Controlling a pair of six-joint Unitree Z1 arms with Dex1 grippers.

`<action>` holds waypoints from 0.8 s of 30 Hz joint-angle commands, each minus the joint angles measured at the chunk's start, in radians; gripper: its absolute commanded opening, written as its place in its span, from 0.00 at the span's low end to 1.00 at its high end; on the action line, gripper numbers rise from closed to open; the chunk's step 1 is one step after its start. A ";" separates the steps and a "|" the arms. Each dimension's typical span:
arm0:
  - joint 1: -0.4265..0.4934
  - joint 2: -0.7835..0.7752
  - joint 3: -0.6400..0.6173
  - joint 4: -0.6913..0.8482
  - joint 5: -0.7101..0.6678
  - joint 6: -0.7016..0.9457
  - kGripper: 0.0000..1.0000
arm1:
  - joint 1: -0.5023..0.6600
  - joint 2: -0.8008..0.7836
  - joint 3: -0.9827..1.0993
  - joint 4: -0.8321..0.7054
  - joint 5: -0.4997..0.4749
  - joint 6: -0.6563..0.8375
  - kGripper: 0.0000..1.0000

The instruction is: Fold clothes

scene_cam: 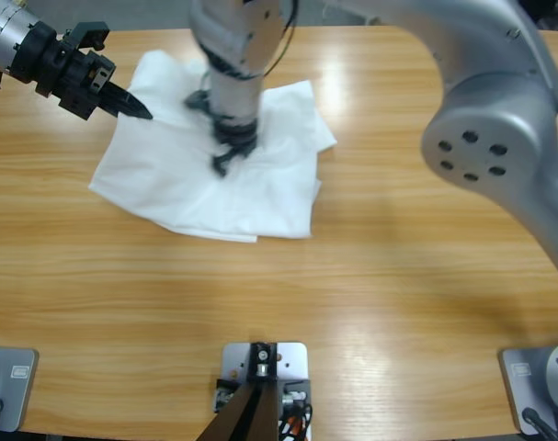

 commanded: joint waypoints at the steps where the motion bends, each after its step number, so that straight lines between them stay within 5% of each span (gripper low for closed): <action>1: 0.007 -0.012 0.012 0.010 -0.008 -0.003 0.00 | -0.111 -0.077 -0.575 0.105 -0.155 0.041 0.94; 13: -0.013 0.059 -0.070 0.008 0.005 -0.046 0.00 | -0.128 -0.326 -0.318 0.179 -0.324 0.039 0.94; 24: -0.257 0.345 -0.413 0.045 0.012 -0.156 0.00 | -0.126 -0.484 -0.147 0.178 -0.338 0.031 0.94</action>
